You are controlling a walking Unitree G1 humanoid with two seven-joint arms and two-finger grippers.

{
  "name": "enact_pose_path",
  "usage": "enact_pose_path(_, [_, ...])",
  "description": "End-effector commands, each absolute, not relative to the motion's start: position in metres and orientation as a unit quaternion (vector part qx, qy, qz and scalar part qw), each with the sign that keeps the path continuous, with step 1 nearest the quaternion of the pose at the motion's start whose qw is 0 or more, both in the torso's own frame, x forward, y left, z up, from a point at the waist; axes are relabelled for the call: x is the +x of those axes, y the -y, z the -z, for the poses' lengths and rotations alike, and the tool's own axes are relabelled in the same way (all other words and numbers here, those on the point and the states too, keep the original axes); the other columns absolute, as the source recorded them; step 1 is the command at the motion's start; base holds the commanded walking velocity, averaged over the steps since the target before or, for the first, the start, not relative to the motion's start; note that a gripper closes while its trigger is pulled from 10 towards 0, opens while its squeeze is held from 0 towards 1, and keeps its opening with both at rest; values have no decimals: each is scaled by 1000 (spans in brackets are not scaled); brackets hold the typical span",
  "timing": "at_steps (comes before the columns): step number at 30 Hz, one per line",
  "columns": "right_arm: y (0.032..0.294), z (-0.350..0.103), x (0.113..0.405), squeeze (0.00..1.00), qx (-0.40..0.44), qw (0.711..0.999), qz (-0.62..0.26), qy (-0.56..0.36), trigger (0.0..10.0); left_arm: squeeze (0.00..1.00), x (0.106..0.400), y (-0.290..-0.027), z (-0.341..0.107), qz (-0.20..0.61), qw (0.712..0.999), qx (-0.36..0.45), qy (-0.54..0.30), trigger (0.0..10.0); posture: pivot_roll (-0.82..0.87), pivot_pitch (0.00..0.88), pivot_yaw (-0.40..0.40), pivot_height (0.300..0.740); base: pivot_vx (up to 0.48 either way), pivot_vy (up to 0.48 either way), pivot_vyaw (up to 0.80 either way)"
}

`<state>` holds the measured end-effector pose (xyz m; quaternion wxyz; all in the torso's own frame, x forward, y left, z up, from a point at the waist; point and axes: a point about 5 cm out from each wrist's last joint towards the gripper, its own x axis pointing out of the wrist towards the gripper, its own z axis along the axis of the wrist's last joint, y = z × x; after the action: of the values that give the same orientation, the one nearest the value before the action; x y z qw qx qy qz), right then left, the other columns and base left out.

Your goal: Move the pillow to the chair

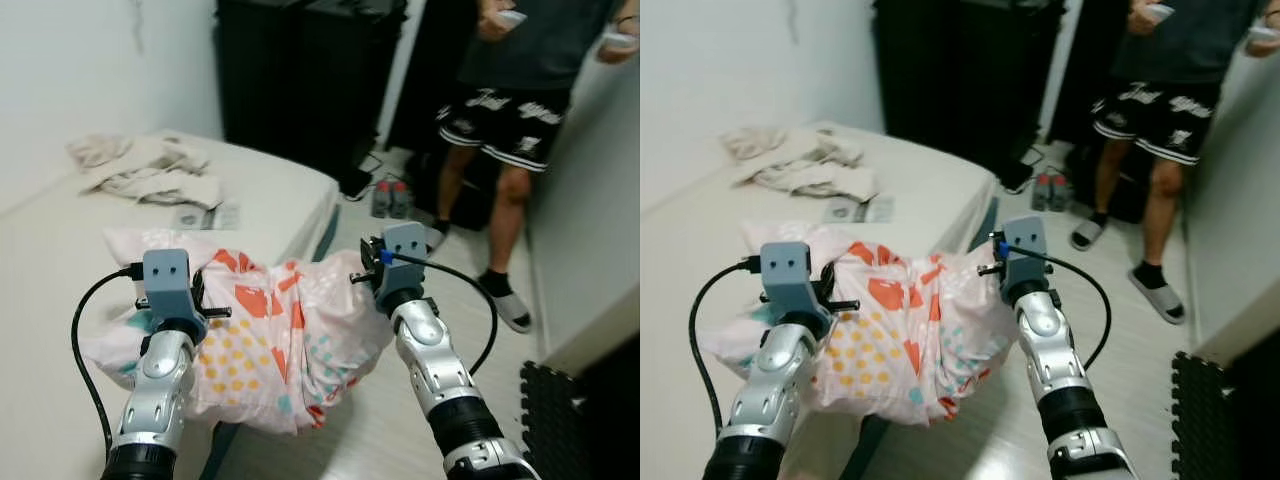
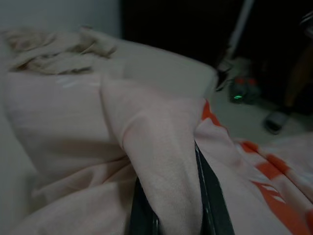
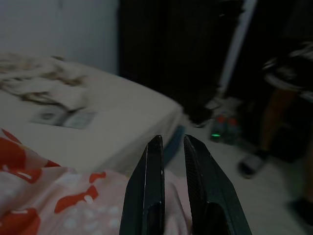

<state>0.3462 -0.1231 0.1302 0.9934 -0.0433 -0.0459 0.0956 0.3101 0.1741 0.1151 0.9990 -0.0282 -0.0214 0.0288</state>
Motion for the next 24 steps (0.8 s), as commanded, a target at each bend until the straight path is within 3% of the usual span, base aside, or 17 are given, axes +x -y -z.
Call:
enact_pose_path(1, [114,-141,347,0,-36,991,-109,67,10000,0,311,-172,-125,-21,999,-24,44,10000,57,58,-33,740,0,0,-800])
enact_pose_path(24, [106,-142,345,0,-33,990,-119,65,10000,0,311,-174,-125,-23,999,-17,37,10000,62,60,-30,740,0,0,-800])
